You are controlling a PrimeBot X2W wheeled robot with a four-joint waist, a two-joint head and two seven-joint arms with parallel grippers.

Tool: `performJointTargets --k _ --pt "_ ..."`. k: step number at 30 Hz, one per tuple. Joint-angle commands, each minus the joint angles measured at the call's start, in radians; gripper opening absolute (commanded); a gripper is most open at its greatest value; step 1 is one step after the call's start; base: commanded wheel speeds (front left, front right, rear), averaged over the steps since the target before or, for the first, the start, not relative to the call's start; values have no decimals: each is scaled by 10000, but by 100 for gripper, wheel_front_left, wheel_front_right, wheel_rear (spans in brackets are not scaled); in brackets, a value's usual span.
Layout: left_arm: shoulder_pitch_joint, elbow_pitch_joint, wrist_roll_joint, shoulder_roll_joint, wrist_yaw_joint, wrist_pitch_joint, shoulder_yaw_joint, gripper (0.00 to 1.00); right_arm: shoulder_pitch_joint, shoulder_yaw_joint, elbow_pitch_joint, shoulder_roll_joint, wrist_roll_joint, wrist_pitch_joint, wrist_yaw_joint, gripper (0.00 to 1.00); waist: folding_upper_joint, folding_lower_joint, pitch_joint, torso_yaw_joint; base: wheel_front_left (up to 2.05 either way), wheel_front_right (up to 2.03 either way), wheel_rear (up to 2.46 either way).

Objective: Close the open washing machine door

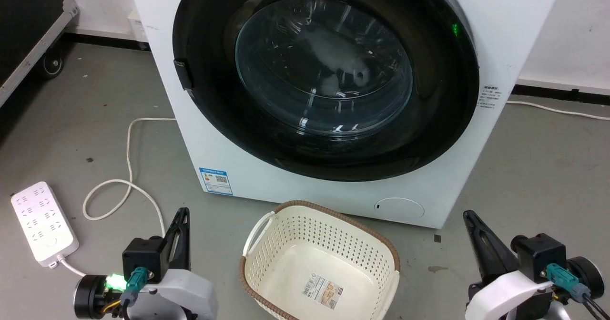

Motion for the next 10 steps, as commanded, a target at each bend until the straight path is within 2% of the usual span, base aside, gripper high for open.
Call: performJointTargets --k 1,10 --pt "182 -81 97 -26 -1 30 66 0 42 30 -72 26 -78 16 -9 0 -1 1 1 3 0 0 0" --pt "182 -81 97 -26 -1 30 66 0 42 30 -72 26 -78 16 -9 0 -1 1 1 3 0 0 0"
